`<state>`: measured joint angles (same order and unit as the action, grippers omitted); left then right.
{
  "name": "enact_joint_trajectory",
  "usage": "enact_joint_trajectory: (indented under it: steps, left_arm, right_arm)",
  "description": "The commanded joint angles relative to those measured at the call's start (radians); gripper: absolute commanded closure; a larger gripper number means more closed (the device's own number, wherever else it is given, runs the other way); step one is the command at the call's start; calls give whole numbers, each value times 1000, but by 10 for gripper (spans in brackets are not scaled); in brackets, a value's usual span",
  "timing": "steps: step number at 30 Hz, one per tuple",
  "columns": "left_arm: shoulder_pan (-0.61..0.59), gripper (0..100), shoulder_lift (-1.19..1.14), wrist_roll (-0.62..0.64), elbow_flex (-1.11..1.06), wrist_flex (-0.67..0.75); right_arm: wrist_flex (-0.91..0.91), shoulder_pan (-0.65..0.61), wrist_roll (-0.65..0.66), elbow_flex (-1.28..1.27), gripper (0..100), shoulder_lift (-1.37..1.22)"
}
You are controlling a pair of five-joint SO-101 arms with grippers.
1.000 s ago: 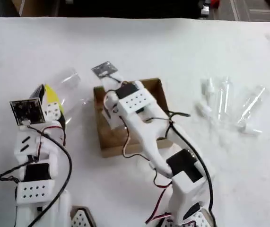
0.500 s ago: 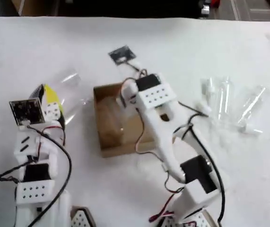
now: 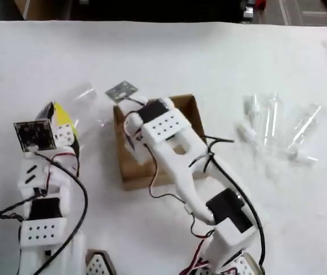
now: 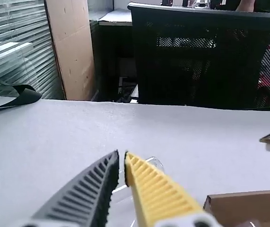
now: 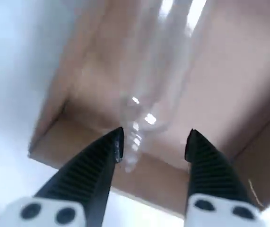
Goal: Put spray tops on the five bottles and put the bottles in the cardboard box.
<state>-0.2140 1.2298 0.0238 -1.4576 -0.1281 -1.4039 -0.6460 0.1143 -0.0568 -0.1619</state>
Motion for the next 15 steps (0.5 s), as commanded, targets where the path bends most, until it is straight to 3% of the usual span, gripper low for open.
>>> enact_joint_trajectory:
  steps: [1,7,15]
  left_arm:
    - [68,968,-4,-46,3,26]
    - [70,968,-4,-63,3,25]
    - [70,968,-4,-63,3,25]
  right_arm:
    - [-54,31,8,17,804,16]
    - [-16,-54,5,-58,804,16]
    - [208,-61,-60,-218,804,16]
